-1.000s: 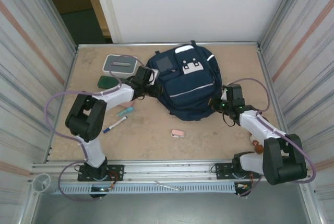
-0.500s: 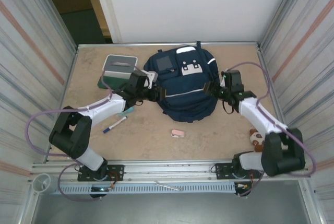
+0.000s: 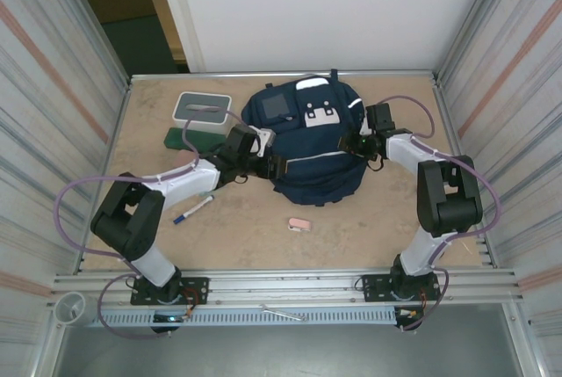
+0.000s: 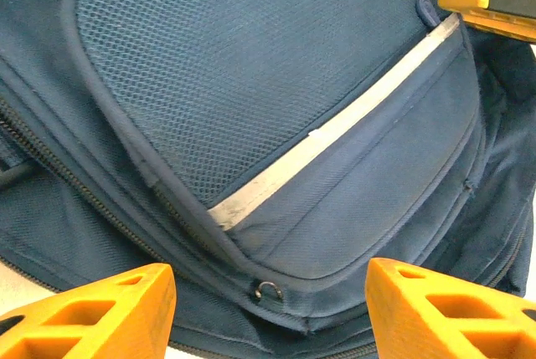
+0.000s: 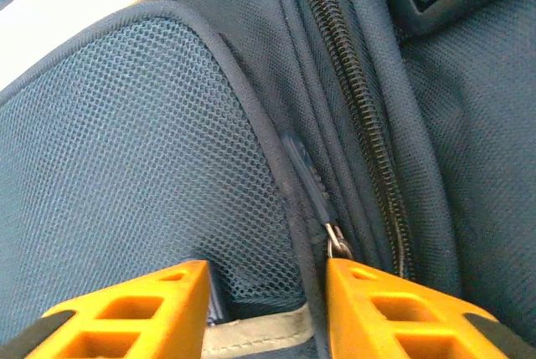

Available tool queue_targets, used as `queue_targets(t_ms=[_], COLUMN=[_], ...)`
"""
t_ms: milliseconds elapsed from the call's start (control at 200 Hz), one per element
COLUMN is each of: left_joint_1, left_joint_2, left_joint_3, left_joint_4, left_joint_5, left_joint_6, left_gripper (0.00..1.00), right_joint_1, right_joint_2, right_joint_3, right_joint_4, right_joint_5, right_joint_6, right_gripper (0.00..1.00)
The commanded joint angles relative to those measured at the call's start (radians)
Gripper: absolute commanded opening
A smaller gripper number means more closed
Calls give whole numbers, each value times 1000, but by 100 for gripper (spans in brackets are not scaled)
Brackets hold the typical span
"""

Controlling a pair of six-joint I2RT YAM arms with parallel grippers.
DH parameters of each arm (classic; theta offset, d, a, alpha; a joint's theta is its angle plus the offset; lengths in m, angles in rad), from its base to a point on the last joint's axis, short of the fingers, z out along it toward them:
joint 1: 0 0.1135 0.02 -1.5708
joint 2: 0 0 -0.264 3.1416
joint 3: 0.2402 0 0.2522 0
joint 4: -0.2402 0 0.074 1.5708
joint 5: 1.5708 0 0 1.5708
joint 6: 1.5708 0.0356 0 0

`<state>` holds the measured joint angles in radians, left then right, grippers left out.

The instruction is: Pack the student bag

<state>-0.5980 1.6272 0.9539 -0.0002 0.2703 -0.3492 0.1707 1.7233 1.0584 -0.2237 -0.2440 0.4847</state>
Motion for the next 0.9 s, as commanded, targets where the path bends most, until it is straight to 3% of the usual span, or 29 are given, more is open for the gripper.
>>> queue_targets(t_ms=[0, 80, 271, 406, 586, 776, 897], left_joint_1=[-8, -9, -9, -9, -13, -57, -62], left_joint_2=[-14, -45, -145, -189, -194, -188, -187], left_joint_3=[7, -9, -34, -30, -17, 11, 8], left_joint_4=[-5, -5, -7, -13, -16, -90, -106], left_joint_5=[20, 17, 2, -6, -12, -84, -139], left_joint_6=[-9, -7, 33, 76, 95, 187, 197], left_gripper=[62, 62, 63, 67, 71, 83, 84], right_joint_1=[7, -20, -59, -56, -43, -10, -4], right_joint_2=[-22, -72, -207, -262, -331, -370, -375], right_joint_3=[-9, -47, -110, -141, -210, -182, -119], right_joint_4=[20, 83, 285, 420, 537, 478, 260], right_joint_5=[-99, -189, -322, -323, -236, -194, -157], right_joint_6=[29, 106, 346, 509, 659, 619, 410], right_gripper=[13, 0, 0, 0, 0, 0, 2])
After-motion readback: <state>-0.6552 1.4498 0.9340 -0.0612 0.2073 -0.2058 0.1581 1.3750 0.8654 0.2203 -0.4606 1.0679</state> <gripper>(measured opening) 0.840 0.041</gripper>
